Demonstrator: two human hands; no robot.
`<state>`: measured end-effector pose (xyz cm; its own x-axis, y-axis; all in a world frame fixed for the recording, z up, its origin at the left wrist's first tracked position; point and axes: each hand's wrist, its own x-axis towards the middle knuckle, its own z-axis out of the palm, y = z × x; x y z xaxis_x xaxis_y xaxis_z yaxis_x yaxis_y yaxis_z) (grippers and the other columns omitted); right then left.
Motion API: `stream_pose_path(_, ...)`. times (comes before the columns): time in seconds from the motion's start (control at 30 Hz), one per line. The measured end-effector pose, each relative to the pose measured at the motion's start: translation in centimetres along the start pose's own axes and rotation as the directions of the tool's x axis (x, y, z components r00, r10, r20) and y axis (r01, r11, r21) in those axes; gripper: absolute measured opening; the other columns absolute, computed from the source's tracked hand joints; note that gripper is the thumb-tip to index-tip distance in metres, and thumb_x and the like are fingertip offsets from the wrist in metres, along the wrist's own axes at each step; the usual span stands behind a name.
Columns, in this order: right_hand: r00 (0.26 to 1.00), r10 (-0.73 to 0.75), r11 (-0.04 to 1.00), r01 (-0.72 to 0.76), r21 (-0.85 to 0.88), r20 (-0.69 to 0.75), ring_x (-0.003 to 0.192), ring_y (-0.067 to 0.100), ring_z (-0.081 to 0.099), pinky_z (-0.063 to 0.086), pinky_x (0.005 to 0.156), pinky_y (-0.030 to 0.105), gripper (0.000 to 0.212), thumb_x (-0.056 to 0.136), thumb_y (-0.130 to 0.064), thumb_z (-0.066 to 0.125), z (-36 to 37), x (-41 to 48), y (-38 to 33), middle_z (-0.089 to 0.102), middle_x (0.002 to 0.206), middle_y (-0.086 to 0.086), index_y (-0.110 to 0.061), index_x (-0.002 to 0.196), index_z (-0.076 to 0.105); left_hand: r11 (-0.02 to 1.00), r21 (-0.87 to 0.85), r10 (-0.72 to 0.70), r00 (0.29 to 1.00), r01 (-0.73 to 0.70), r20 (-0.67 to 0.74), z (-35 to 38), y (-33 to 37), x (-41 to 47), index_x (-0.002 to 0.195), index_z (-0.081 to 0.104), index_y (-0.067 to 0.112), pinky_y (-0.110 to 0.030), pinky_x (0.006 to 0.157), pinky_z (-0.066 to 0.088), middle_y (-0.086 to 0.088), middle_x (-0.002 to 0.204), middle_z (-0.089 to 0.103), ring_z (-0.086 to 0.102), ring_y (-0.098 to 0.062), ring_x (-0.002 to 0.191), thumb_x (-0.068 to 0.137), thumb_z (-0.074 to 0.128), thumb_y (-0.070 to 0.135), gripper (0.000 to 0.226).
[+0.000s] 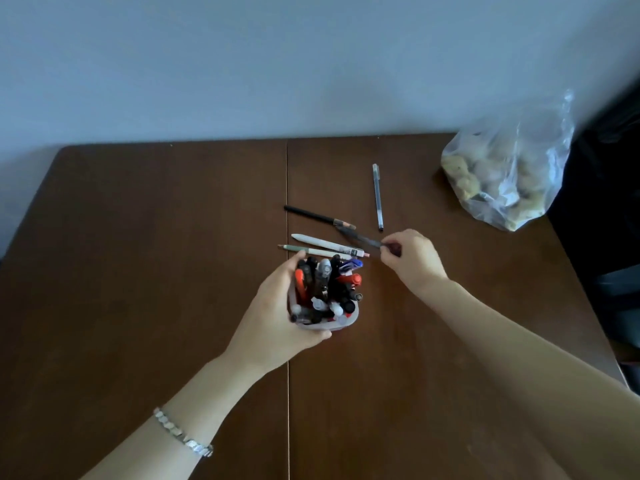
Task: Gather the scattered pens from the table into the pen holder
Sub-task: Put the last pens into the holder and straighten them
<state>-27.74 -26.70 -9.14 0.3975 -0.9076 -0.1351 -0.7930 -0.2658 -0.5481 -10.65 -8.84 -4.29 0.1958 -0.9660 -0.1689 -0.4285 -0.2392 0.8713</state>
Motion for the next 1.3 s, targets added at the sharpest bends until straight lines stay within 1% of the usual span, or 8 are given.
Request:
stream_pose_path(0.23,0.910,0.170,0.786,0.106,0.609,-0.378,0.057,-0.007,0.057,0.047,0.062,0.008,0.008,0.083,-0.018,0.067,-6.7,3.6,-1.7,0.061,0.063,-0.018,-0.021,0.091,0.065,0.999,-0.042,-0.013,1.000,0.012,-0.021,-1.6,0.1,1.8,0.110,0.032,0.058,0.008,0.075,0.035,0.056,0.106,0.042,0.041,0.028,0.107,0.062,0.085,0.010,0.086)
stream_pose_path(0.33,0.924,0.303,0.732,-0.068,0.677,-0.234,0.049,0.006,0.052,0.049,0.051,0.020,0.011,0.091,-0.022,0.054,-6.2,7.7,-1.7,0.055,0.053,-0.013,-0.015,0.098,0.058,0.998,-0.061,-0.002,1.000,0.001,-0.016,-1.9,0.4,2.3,0.108,0.039,0.057,0.005,0.077,0.038,0.048,0.109,0.049,0.050,0.020,0.106,0.061,0.083,0.003,0.084)
stream_pose_path(0.5,0.953,0.291,0.940,-0.269,0.208,-0.085,0.061,0.019,0.046,0.037,0.055,0.028,0.021,0.084,-0.022,0.058,-2.3,12.4,-3.0,0.050,0.066,0.003,-0.008,0.070,0.052,0.998,-0.068,0.015,1.000,-0.014,0.008,-2.3,0.4,2.6,0.105,0.043,0.050,0.004,0.076,0.039,0.045,0.110,0.049,0.051,0.018,0.105,0.062,0.080,-0.001,0.076)
stream_pose_path(0.63,0.926,0.376,0.922,-0.371,0.112,-0.033,0.103,0.032,0.059,0.049,0.082,0.040,0.040,0.086,-0.017,0.060,0.8,14.3,-4.0,0.059,0.117,0.017,-0.002,0.120,0.046,0.996,-0.089,0.011,1.000,-0.010,0.020,-2.2,-0.1,2.7,0.115,0.047,0.043,-0.004,0.081,0.045,0.025,0.114,0.057,0.057,0.005,0.107,0.063,0.079,0.004,0.072)
stream_pose_path(0.8,0.885,0.464,0.885,-0.464,-0.043,0.015,0.105,0.036,0.059,0.049,0.083,0.040,0.037,0.087,-0.016,0.057,1.4,13.0,-3.2,0.060,0.117,0.019,-0.001,0.120,0.047,0.997,-0.069,0.020,1.000,-0.020,-0.001,-2.1,-0.4,2.4,0.114,0.043,0.048,-0.002,0.080,0.042,0.031,0.115,0.052,0.052,0.006,0.111,0.063,0.078,0.006,0.075)
stream_pose_path(0.9,0.866,0.484,0.860,-0.498,0.116,0.126,0.088,0.032,0.060,0.051,0.081,0.042,0.034,0.091,-0.019,0.047,-0.2,10.1,-2.8,0.057,0.098,0.018,0.003,0.117,0.045,0.997,-0.074,0.015,1.000,-0.014,0.013,-2.0,-0.4,2.3,0.113,0.042,0.050,-0.002,0.081,0.043,0.027,0.112,0.056,0.053,0.007,0.110,0.062,0.079,0.007,0.076)
stream_pose_path(1.0,0.822,0.474,0.571,-0.559,0.601,0.315,0.067,0.025,0.062,0.058,0.074,0.047,0.013,0.097,-0.010,0.035,-3.4,5.2,-3.9,0.050,0.079,0.010,-0.007,0.110,0.038,0.994,-0.111,0.000,1.000,0.003,0.021,-2.0,0.3,1.9,0.115,0.047,0.043,-0.008,0.080,0.046,0.019,0.108,0.061,0.057,0.003,0.106,0.063,0.076,0.006,0.070)
stream_pose_path(1.3,0.959,0.064,0.235,0.254,0.938,-0.275,0.072,0.012,0.065,0.056,0.085,0.036,0.061,0.096,0.009,0.028,-9.7,-9.7,-10.5,0.053,0.082,-0.001,-0.046,0.124,0.029,0.992,-0.099,-0.082,0.997,0.083,0.010,-0.4,0.4,-0.4,0.114,0.041,0.047,-0.013,0.089,0.048,0.021,0.115,0.058,0.057,0.009,0.105,0.055,0.086,0.019,0.079)
